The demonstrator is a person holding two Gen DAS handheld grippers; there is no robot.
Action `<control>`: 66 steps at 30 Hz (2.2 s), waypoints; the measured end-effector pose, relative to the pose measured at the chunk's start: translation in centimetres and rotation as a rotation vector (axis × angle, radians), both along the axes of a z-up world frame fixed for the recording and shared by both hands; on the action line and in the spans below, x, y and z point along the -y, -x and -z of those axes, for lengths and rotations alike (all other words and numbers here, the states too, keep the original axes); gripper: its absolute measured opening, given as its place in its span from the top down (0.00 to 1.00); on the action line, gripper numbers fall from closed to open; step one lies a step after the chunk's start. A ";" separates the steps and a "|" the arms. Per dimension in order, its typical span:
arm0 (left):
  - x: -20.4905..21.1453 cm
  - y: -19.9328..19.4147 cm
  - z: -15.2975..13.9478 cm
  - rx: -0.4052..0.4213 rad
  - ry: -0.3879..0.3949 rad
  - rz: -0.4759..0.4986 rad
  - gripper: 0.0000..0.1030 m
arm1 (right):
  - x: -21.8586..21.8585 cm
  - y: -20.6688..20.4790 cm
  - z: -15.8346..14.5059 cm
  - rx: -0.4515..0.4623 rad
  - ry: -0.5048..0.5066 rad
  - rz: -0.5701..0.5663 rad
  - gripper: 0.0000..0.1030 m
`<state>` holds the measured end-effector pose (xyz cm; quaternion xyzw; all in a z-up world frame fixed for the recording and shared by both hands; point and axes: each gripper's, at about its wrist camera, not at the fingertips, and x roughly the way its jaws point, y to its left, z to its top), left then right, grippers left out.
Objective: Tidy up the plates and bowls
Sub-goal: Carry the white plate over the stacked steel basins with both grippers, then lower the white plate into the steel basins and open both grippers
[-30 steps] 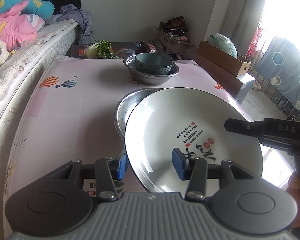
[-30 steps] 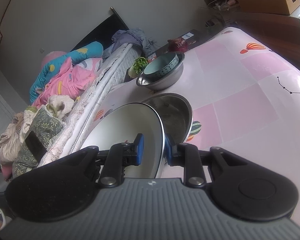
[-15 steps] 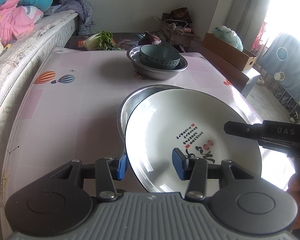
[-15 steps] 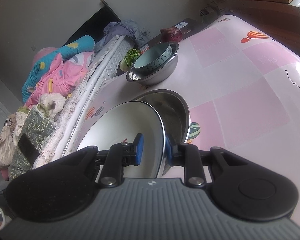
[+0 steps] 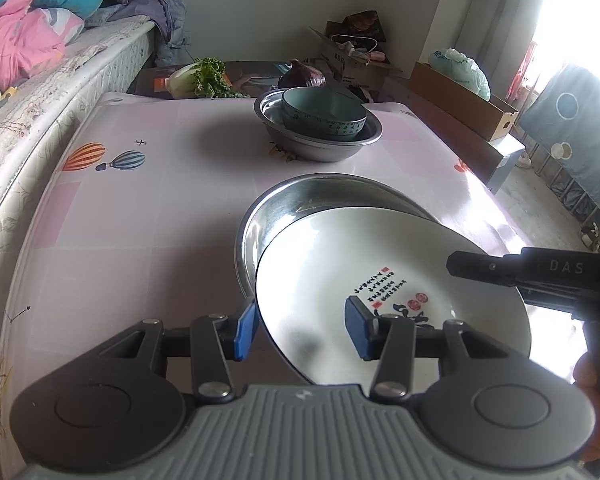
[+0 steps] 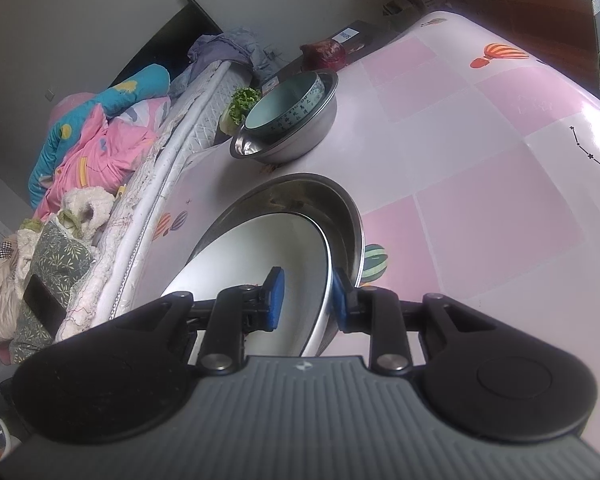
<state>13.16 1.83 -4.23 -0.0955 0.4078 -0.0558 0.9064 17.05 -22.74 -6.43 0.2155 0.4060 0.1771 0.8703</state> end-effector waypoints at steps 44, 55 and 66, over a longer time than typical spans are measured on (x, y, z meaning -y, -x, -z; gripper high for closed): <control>-1.0 -5.4 2.8 -0.090 0.051 -0.001 0.42 | -1.0 -6.2 1.6 -0.059 -0.041 -0.018 0.42; -1.1 -3.7 2.4 -0.118 0.074 0.000 0.42 | -0.1 -5.1 1.8 -0.093 -0.097 -0.029 0.39; -0.8 -0.5 2.3 -0.145 0.125 0.013 0.42 | 0.6 -1.6 1.5 -0.103 -0.082 -0.025 0.39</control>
